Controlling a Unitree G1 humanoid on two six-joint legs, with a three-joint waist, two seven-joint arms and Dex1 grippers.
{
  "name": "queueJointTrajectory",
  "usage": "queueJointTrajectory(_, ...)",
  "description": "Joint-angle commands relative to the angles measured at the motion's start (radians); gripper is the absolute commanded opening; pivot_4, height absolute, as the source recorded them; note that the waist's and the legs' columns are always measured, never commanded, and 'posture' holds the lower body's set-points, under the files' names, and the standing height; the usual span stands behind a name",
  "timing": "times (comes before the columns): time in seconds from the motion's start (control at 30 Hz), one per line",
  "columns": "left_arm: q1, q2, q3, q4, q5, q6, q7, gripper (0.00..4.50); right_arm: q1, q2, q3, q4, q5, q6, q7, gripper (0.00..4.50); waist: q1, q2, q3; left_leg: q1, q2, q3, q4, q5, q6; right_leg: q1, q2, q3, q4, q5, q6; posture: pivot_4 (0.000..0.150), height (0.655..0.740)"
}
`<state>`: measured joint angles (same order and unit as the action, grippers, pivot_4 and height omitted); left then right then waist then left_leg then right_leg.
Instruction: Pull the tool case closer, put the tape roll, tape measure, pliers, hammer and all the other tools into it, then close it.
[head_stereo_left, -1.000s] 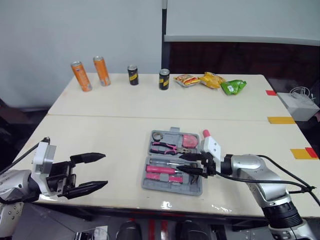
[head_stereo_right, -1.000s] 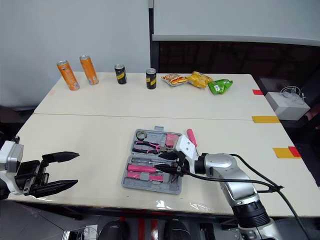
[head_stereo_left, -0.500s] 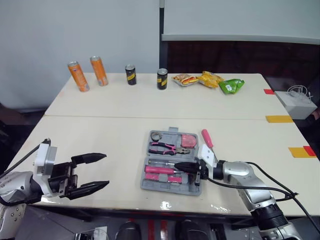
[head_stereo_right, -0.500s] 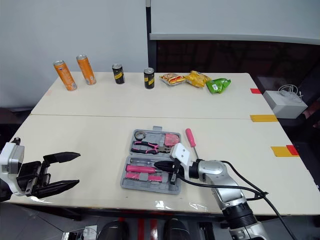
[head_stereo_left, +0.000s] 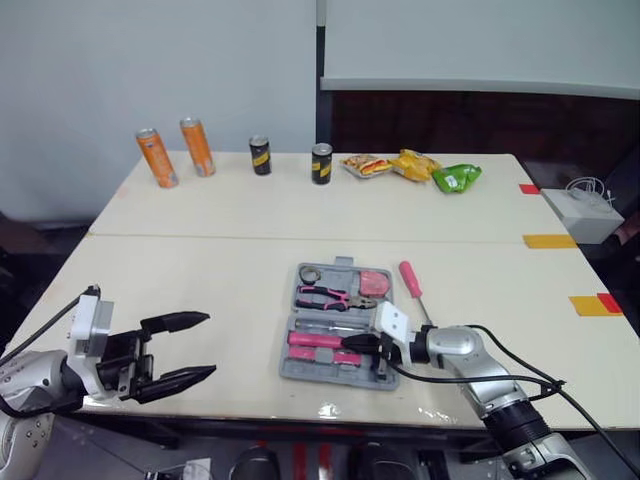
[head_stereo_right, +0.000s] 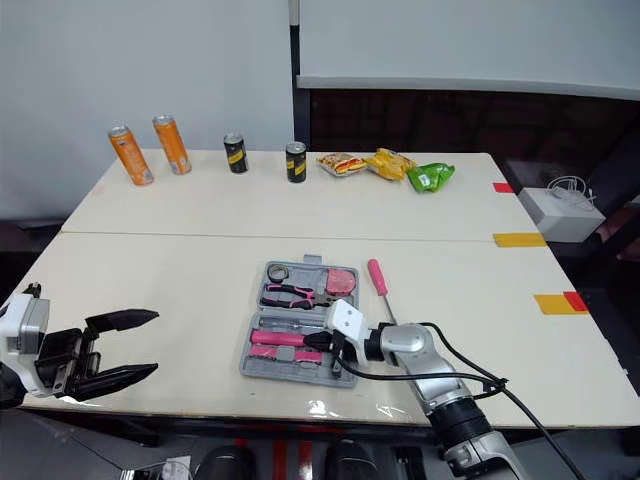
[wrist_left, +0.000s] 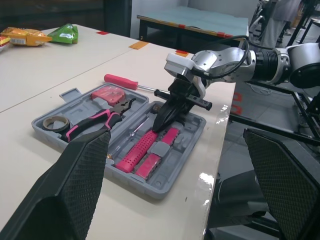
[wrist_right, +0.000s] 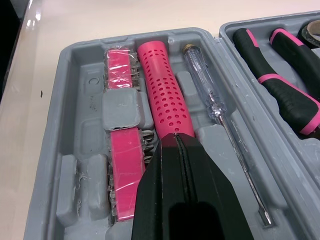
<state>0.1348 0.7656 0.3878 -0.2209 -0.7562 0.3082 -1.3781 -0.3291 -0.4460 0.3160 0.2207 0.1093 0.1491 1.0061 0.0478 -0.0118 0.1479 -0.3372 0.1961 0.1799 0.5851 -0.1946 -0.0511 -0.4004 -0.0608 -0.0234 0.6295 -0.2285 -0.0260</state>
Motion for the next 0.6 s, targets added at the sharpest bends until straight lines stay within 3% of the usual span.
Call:
queueJointTrajectory(0.03, 0.009, -0.002, 0.013, 0.0, 0.001, -0.021, -0.001, 4.5, 0.042, -0.029, 0.073, 0.071, -0.092, 0.109, -0.013, 0.02, 0.002, 0.0, 0.0, 0.005, 0.0, 0.0, 0.0, 0.0, 0.0, 0.005, 0.0, 0.0, 0.0, 0.0, 0.001, 0.15, 0.74)
queueJointTrajectory(0.6, 0.039, -0.039, -0.013, -0.007, 0.022, -0.052, 0.021, 4.5, -0.003, -0.088, 0.168, 0.018, -0.132, 0.343, 0.0, 0.02, 0.008, -0.01, -0.014, 0.021, -0.003, 0.002, -0.023, 0.0, 0.0, 0.017, 0.0, 0.002, -0.017, -0.002, 0.004, 0.15, 0.74)
